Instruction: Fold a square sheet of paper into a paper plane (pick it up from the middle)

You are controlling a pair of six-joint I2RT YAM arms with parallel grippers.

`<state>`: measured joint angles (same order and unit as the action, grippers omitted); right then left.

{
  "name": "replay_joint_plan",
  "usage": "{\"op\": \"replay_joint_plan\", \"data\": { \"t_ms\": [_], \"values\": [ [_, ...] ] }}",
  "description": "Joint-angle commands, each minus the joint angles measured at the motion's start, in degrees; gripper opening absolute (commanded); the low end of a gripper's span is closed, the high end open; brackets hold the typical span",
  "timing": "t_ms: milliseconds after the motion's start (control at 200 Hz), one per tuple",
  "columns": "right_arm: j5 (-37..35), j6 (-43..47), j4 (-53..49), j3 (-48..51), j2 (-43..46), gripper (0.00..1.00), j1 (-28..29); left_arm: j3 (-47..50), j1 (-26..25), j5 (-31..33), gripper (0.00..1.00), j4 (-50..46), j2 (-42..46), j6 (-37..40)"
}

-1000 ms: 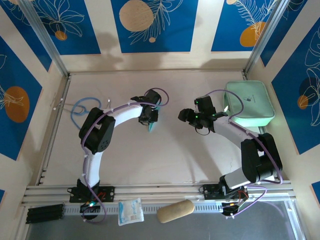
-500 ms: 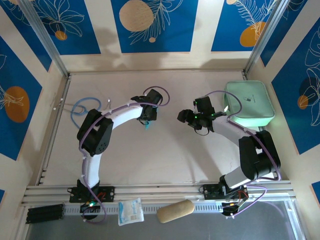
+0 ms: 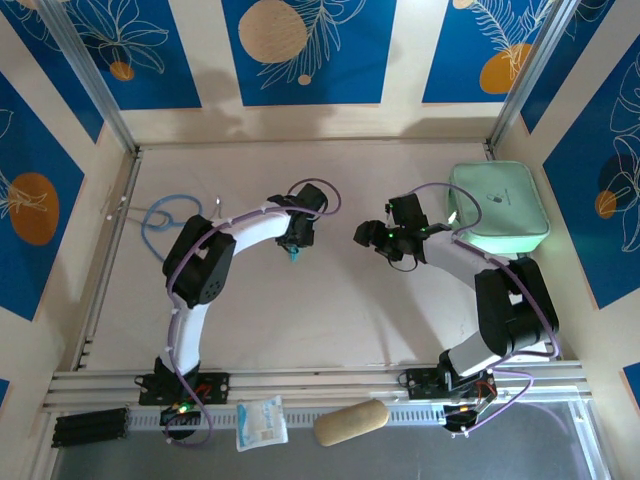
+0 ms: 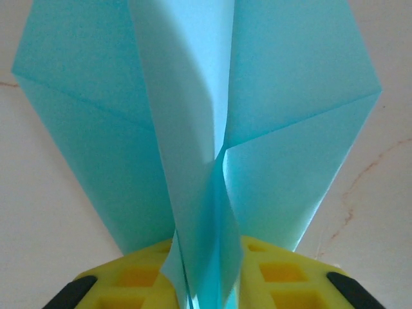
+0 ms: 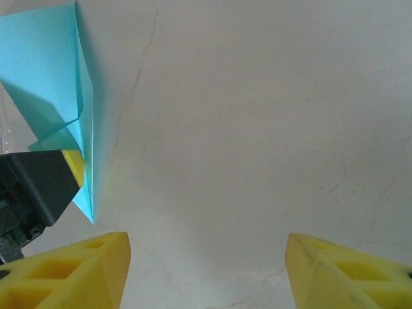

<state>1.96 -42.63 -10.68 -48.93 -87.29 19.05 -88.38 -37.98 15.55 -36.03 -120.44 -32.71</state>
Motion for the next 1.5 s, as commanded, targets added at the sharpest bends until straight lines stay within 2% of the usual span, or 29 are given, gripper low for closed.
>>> {"op": "replay_joint_plan", "data": {
  "t_ms": [0,290,675,1071,1281,1496],
  "values": [
    [1.23,-0.61,0.17,-0.2,-0.49,0.65,-0.19,-1.73,-0.52,0.81,0.28,-2.44,-2.26,-0.32],
    [1.03,-0.53,-0.37,-0.87,-0.52,0.65,-0.15,-3.07,-0.38,1.32,0.34,-3.5,-4.47,-0.99],
    [0.68,-0.41,-1.35,-2.14,-0.97,0.65,-0.38,-7.86,2.66,0.46,0.48,-3.43,-8.3,-0.11],
    [0.42,-0.43,-2.63,-3.36,-1.04,0.65,-0.54,-22.58,7.99,-6.09,0.49,-3.92,-17.48,2.31],
    [0.35,-0.83,-2.77,-3.72,-1.31,0.65,-0.58,-29.63,8.46,-5.71,0.5,-5.79,-21.38,2.95],
    [0.07,-0.79,-3.2,-3.89,-0.98,0.65,-0.52,-30.53,8.45,-5.77,0.53,-5.31,-21.44,2.84]
  ]
}}
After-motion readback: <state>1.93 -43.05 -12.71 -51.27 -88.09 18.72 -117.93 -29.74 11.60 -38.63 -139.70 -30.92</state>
